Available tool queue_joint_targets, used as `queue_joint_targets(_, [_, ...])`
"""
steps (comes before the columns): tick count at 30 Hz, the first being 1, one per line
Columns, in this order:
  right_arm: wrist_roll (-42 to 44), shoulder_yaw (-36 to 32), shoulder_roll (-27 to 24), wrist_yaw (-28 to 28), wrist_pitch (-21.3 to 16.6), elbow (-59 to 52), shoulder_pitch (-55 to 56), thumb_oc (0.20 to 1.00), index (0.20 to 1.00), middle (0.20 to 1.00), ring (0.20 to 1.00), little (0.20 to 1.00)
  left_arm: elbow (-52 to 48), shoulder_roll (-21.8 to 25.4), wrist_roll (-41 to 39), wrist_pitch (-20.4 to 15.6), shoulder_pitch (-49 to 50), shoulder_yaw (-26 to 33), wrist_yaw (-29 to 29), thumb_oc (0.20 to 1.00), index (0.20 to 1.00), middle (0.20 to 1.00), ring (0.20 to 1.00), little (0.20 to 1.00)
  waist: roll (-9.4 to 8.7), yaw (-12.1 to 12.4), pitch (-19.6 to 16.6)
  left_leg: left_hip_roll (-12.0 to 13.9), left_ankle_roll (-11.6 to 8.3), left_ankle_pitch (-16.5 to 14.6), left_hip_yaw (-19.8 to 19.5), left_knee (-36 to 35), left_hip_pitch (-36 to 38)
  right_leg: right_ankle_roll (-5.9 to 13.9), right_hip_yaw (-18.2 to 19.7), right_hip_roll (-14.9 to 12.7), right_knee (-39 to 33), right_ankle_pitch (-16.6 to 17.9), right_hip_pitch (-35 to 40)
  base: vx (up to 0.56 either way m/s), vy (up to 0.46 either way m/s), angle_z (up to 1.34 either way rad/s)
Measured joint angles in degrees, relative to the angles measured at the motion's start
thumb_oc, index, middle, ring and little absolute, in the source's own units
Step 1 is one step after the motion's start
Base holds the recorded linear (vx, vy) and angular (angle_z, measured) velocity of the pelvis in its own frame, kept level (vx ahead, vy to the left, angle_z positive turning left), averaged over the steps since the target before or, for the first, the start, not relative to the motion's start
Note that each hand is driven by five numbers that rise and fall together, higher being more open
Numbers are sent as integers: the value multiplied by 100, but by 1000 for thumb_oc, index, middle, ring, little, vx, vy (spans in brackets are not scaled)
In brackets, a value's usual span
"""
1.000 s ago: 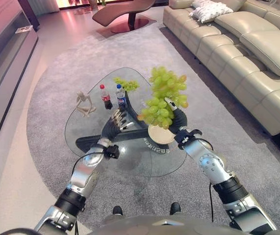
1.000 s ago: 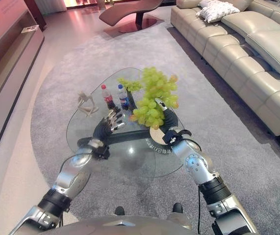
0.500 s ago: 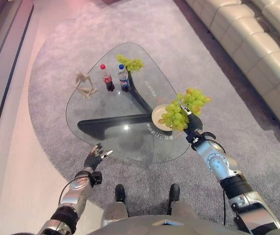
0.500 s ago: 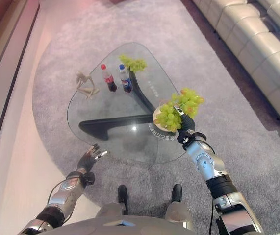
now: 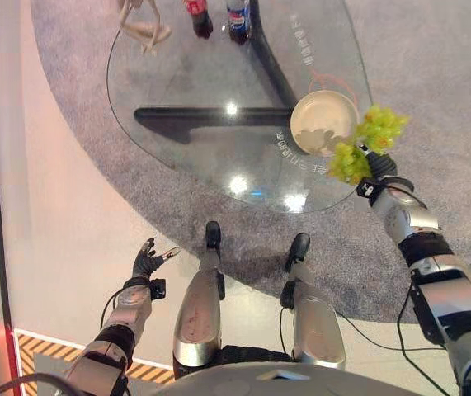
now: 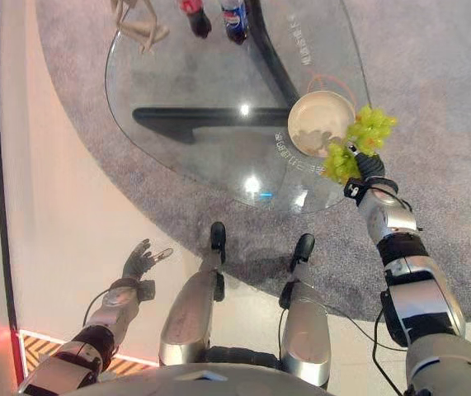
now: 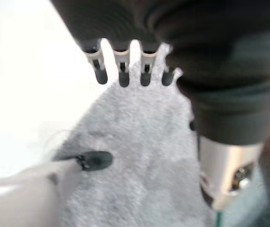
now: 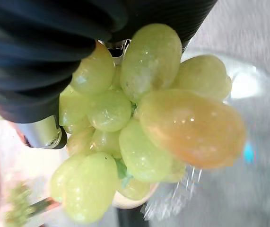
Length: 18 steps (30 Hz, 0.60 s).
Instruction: Pick up fruits into the plate
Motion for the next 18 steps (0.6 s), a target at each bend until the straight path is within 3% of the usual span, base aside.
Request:
queue_joint_targets(3, [-550, 131, -179, -321, -11, 387, -452, 200, 200, 200, 200, 200, 25, 137, 576, 28, -143, -473, 280, 1000, 1000, 1000, 1000, 1000, 10, 33, 4, -61, 11, 7, -85, 144, -414, 19, -33, -83, 214, -51, -407, -10, -42, 11])
queue_joint_targets(9, [-1443, 394, -545, -952, -12, 861, -1125, 200, 200, 200, 200, 200, 9, 170, 584, -5, -317, -557, 646, 1000, 1000, 1000, 1000, 1000, 56, 232, 28, -175, 78, 54, -244, 433, -1188, 17, -118, -301, 930, -297, -1263, 11, -13, 14])
queue_joint_targets(18, [-2900, 938, -775, -1226, 324, 1166, -1894, 200, 200, 200, 200, 200, -313, 453, 567, -21, -310, -582, 808, 1000, 1000, 1000, 1000, 1000, 62, 525, 31, -289, 120, 71, -424, 799, -1863, -24, -141, -538, 1806, -614, -2054, 27, 6, 10])
